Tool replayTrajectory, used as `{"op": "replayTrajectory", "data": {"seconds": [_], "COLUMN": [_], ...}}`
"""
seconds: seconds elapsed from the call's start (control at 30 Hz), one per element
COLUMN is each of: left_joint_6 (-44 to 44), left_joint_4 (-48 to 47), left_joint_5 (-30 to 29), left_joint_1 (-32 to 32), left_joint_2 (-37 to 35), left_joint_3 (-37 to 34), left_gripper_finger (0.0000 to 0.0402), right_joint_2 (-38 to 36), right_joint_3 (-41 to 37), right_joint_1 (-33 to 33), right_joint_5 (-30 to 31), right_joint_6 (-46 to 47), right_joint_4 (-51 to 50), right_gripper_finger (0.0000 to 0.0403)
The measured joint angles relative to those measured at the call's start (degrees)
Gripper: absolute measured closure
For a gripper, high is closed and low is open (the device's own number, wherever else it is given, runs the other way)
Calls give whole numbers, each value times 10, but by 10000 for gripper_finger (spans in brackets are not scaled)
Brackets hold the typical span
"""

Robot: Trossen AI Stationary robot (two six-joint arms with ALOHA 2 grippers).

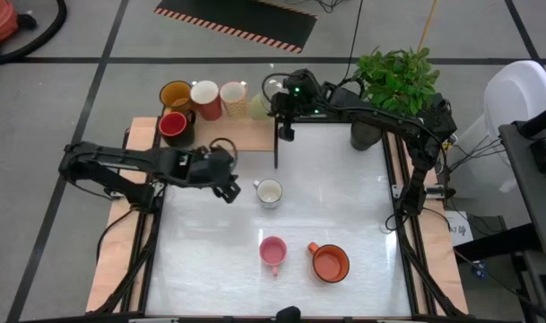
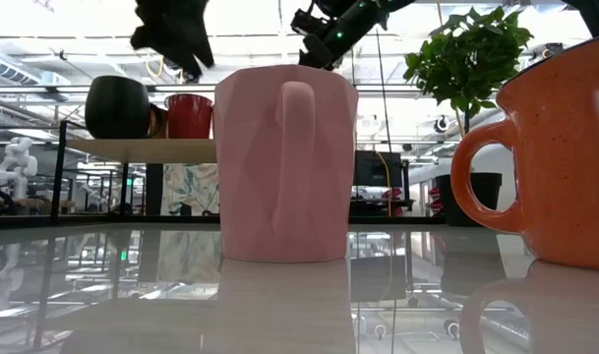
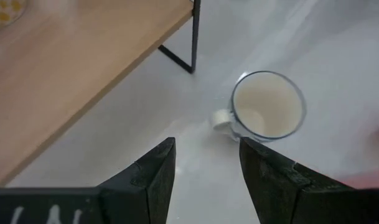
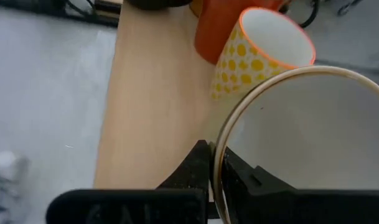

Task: Place coffee mugs
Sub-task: Put the green mug on the shelf

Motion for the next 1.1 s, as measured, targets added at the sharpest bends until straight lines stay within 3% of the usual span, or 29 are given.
{"op": "replayTrajectory", "data": {"seconds": [0.17, 0.57, 0.9, 1.1], "left_joint_6": [35, 56, 64, 43], "left_joint_4": [10, 10, 16, 16], "left_joint_5": [0, -42, -15, -14], "left_joint_1": [22, 70, 80, 76], "left_joint_2": [44, 43, 45, 45], "left_joint_3": [0, 0, 0, 0], "left_gripper_finger": [220, 220, 220, 220], "right_joint_2": [0, 3, 138, 156], "right_joint_3": [12, 66, 304, 292], "right_joint_1": [19, 17, 18, 17], "right_joint_5": [61, 91, 93, 103], "right_joint_6": [-80, -151, -169, -176], "right_joint_4": [-3, -98, -272, -287], "right_gripper_finger": [399, 399, 399, 399]}}
